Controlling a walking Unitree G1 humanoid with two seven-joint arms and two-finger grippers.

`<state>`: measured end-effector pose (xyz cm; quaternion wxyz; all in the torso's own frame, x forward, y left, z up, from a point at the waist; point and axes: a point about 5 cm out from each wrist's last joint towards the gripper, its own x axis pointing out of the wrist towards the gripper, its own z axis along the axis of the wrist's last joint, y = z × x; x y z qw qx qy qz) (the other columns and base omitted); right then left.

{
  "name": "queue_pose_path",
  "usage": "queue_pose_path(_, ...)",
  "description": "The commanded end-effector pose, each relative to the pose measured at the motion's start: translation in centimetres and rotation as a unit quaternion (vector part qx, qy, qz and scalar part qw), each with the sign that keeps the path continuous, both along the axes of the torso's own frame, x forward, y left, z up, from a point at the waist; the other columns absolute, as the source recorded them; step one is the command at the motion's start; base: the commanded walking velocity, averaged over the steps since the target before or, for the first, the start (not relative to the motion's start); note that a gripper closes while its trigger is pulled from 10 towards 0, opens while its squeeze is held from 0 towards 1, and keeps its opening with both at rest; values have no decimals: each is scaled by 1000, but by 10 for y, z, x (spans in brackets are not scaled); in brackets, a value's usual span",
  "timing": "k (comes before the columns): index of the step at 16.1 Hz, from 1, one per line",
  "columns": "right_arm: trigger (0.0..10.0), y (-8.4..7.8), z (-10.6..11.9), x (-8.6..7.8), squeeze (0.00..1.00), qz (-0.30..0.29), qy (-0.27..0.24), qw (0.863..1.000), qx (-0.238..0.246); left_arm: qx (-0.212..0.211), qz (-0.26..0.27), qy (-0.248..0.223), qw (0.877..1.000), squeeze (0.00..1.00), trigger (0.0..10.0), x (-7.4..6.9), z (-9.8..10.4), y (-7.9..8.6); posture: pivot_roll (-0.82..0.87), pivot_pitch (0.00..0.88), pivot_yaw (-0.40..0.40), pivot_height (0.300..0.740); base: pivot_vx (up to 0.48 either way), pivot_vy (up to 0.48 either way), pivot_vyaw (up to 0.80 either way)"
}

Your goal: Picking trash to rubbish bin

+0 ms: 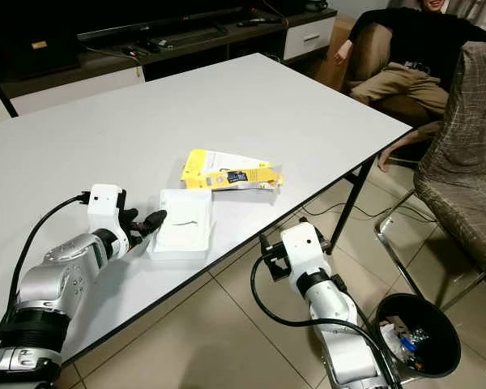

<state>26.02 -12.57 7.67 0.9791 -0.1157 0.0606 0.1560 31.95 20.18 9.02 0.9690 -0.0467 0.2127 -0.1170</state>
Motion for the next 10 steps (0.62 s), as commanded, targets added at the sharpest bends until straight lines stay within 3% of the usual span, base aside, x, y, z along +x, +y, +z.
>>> queue_pose_path(1,10000,-3,4,4,0,-2,-4,1000,0,1,10,45,999,0,0,-7,-18,1,-9,0,-31,740,0,0,0)
queue_pose_path(10,10000,0,4,7,0,6,-2,1000,-6,-12,17,49,999,0,0,-10,-19,3,0,0,-43,740,0,0,0)
